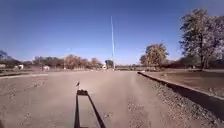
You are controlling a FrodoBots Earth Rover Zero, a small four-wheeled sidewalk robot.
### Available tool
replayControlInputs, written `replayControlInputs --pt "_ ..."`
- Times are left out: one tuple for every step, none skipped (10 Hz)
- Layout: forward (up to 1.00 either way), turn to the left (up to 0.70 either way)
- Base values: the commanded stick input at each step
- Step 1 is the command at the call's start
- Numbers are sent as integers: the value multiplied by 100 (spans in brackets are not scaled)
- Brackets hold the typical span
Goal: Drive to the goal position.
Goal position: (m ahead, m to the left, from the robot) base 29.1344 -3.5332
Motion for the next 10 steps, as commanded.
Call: replayControlInputs --pt "50 0" --pt "50 0" --pt "50 0" --pt "50 0" --pt "50 0" --pt "50 0" --pt "50 0" --pt "50 0" --pt "50 0" --pt "50 0"
